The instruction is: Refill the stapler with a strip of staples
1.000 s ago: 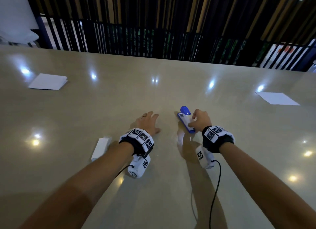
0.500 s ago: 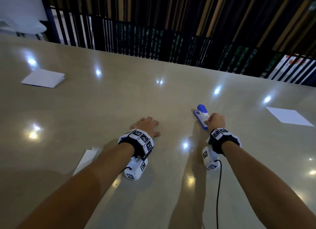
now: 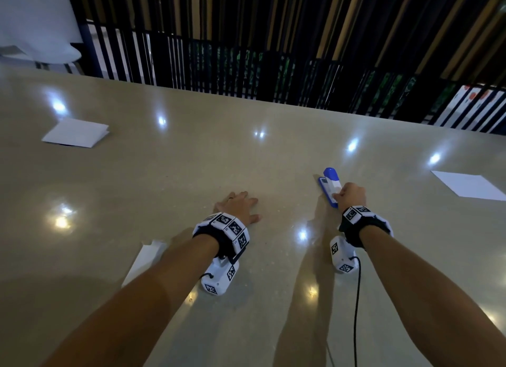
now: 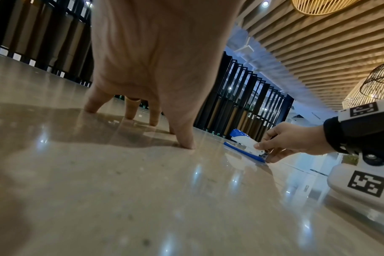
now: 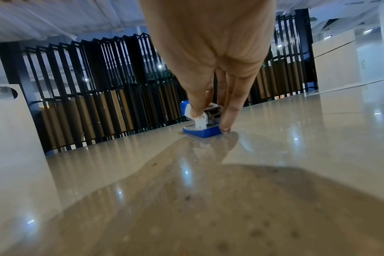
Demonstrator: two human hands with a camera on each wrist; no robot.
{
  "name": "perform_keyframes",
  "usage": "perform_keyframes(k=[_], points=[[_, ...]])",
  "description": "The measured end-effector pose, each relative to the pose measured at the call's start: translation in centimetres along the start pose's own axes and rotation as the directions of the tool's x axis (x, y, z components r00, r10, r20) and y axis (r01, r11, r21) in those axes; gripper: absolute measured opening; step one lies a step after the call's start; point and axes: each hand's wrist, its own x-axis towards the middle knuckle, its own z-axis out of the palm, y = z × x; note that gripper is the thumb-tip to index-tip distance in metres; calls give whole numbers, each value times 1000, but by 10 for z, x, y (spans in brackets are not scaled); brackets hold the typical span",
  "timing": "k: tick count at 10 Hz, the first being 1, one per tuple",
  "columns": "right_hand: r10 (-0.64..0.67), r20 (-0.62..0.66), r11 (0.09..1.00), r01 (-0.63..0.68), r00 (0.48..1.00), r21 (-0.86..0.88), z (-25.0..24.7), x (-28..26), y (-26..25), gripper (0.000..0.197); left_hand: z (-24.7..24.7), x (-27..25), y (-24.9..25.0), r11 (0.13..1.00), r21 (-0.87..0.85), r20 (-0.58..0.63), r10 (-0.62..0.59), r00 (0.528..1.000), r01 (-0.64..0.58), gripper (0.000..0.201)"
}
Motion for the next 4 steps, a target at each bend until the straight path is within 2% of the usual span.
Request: perform_keyframes(k=[1,3,4], points=[[-13,3,1000,13,1000,8,-4,-7,1,25,-1,-2,-1,999,37,13,11,1000,-12,61],[-11,27,999,10,1000,32,-13,-18,-8,36,-7,-4,-7,989,134,89,57,994,-68,62],[-100,-12,994,100,995,49,-19,-20,-16,43,-9,-4,-15,987,138,87,73,994,-84,60]])
